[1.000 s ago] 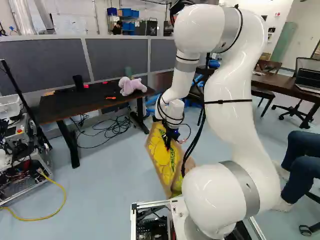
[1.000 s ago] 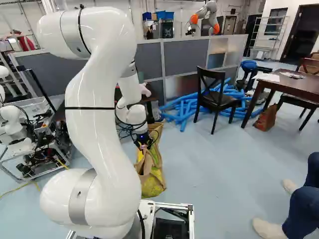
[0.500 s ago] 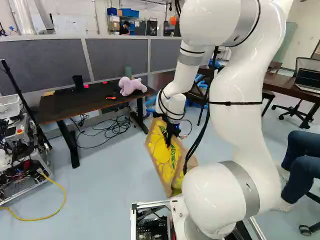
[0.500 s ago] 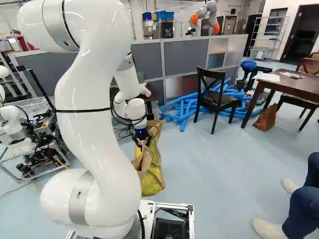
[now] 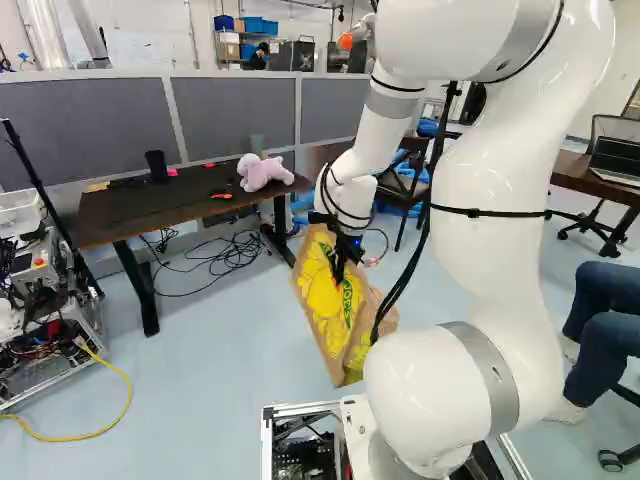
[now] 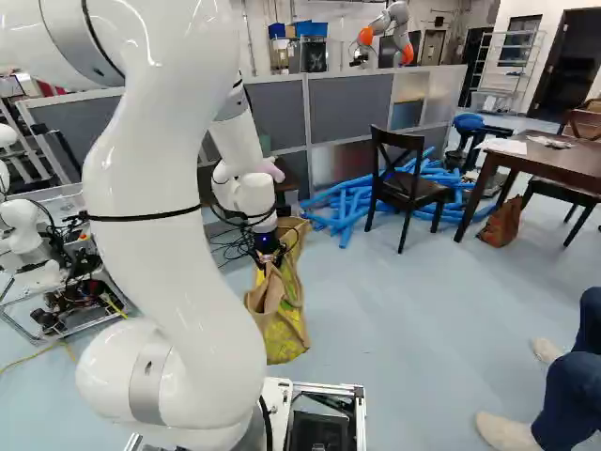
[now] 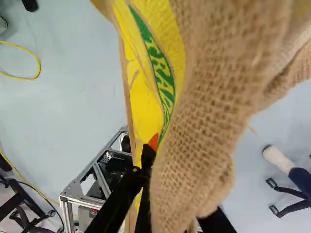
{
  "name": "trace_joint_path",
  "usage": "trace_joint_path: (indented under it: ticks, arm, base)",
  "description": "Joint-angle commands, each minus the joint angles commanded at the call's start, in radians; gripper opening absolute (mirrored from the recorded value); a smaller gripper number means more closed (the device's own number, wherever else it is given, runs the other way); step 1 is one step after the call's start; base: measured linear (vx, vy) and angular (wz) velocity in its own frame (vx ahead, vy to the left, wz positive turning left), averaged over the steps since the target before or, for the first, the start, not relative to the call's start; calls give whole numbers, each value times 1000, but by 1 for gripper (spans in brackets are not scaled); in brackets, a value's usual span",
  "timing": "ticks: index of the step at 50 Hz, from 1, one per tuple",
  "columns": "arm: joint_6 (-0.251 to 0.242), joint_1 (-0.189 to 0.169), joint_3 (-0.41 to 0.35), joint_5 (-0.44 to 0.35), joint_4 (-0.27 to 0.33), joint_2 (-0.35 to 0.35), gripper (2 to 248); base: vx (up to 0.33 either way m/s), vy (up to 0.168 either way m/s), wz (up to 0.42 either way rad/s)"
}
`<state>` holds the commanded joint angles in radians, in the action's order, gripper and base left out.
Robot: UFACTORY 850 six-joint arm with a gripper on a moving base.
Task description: Pick up the bag on the ground and place it on the table
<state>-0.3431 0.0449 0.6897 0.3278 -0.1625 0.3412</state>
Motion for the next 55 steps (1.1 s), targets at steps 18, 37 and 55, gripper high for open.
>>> trace_joint_path:
  ticks: [18, 37, 55]
  arm:
    - [0, -3, 11, 11, 0, -57, 22]
    - [0, -5, 31, 70, 0, -108, 22]
    - [0, -7, 56, 148, 0, -150, 22]
  base:
    - [0, 0, 0]
    - [0, 0, 0]
    - [0, 0, 0]
